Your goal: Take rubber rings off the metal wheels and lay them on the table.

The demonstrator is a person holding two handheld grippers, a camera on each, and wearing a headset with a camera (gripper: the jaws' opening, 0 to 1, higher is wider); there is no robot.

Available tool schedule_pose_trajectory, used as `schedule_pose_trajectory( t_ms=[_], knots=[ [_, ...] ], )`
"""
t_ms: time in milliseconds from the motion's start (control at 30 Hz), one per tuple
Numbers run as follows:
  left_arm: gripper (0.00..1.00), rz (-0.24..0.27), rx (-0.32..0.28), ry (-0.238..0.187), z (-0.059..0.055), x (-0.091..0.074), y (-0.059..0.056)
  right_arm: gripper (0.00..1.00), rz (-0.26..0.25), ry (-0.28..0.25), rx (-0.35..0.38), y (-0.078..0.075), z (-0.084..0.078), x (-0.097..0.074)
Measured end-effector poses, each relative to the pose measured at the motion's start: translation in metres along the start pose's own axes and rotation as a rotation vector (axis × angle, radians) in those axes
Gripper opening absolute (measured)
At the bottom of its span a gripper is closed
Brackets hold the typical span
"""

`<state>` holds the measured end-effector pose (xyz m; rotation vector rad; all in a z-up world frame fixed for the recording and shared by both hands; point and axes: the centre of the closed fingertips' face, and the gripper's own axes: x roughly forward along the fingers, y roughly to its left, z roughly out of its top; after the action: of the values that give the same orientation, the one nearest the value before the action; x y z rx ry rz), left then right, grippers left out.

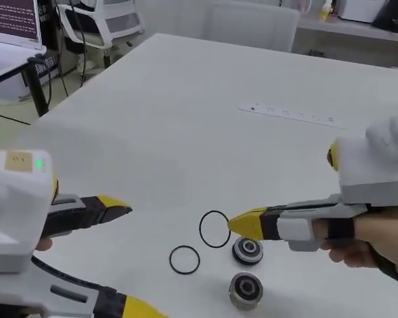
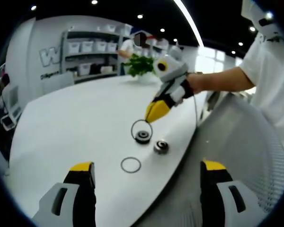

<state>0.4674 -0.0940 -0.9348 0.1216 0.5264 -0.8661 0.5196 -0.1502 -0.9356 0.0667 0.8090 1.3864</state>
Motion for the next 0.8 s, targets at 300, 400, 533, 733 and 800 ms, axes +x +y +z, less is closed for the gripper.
schedule_pose_trajectory(
  t_ms=[300,400,533,733,800],
  knots=[
    [0.92,0.000,-0.010,-0.001,-0.001,0.000,0.001,0.00,0.008,0.098,0.017,-0.008,-0.027,0.016],
    [0.92,0.003,-0.012,-0.003,-0.001,-0.001,0.001,0.00,0.007,0.132,0.011,-0.006,-0.034,0.021],
    [0.93,0.006,-0.023,-0.010,0.000,-0.001,0.003,0.00,0.019,0.165,0.011,-0.004,-0.042,0.027],
    [0.92,0.005,-0.024,-0.005,-0.001,-0.001,0.003,0.00,0.012,0.202,0.006,-0.008,-0.048,0.031],
    [0.92,0.006,-0.027,-0.005,-0.002,-0.001,0.003,0.00,0.007,0.213,0.006,-0.009,-0.051,0.032]
  ],
)
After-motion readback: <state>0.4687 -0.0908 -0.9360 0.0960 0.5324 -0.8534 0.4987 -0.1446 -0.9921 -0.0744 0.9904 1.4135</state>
